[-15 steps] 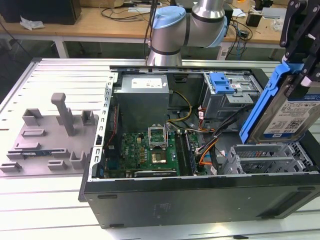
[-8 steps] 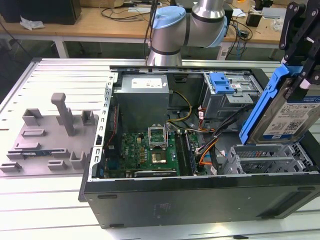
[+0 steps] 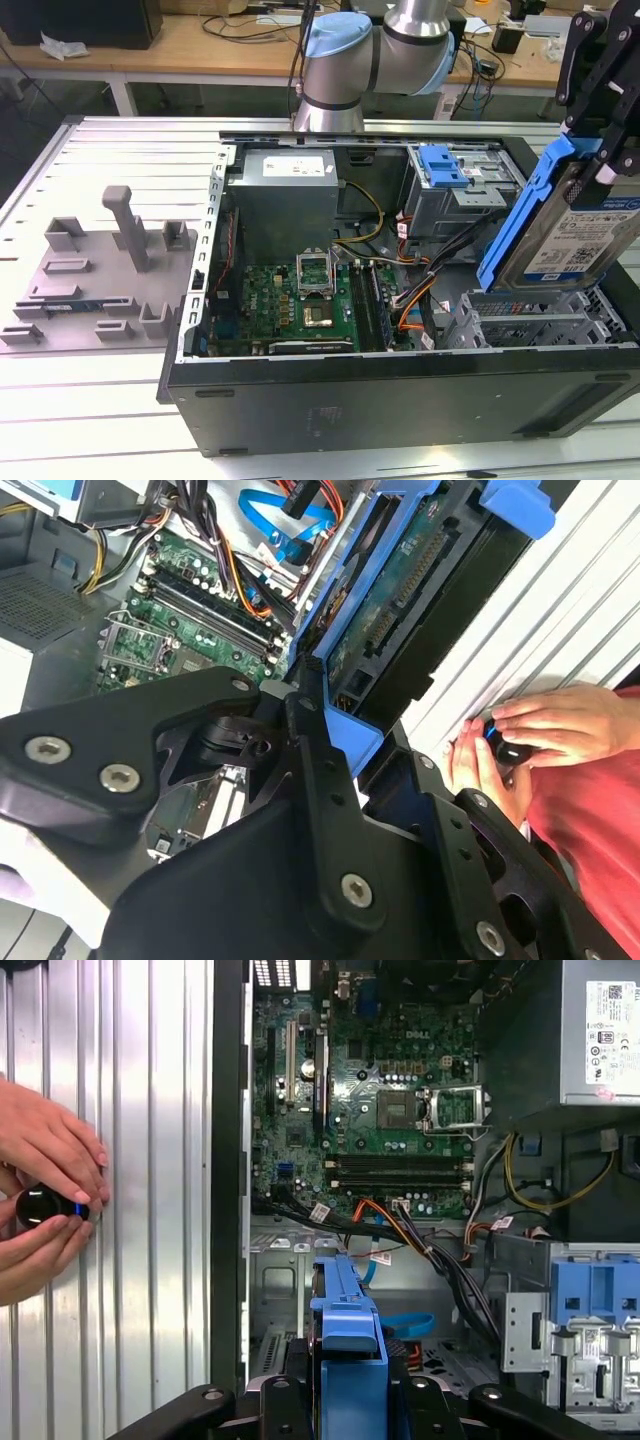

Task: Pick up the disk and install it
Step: 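Insert the disk into the insertion slot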

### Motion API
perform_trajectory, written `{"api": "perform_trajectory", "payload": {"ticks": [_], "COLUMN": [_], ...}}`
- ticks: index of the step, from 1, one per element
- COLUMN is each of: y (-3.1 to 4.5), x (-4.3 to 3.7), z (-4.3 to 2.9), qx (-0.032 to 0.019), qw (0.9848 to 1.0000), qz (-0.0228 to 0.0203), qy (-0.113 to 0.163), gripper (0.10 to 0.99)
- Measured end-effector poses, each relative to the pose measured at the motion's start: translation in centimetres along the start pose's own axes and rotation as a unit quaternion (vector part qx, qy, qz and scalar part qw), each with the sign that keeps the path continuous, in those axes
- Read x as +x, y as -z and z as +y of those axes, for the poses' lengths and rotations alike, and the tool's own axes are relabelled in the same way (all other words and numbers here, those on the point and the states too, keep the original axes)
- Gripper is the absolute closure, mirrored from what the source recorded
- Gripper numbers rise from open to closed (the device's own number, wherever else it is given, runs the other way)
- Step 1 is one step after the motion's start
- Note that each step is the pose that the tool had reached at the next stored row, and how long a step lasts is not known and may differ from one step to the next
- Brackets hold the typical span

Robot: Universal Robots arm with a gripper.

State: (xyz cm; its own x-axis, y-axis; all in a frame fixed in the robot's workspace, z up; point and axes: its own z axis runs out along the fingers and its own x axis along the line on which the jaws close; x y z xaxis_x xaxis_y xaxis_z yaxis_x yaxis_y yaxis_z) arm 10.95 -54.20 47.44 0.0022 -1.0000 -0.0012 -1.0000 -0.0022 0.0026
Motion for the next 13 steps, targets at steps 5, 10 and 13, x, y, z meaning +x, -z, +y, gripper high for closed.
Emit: {"api": "perform_trajectory", "payload": {"ticks": [5, 10, 13], "y": [-0.25, -0.48, -0.60], "x": [0.00, 0.00, 0.00], "z": [0.00, -0.01, -0.01], "qx": [0.0000, 0.0000, 0.0000], "qw": [1.0000, 1.0000, 1.0000], "qz": [0.0000, 0.0000, 0.0000], "qy": [0.000, 0.000, 0.000], "gripper": [0.722, 0.722, 0.722]}}
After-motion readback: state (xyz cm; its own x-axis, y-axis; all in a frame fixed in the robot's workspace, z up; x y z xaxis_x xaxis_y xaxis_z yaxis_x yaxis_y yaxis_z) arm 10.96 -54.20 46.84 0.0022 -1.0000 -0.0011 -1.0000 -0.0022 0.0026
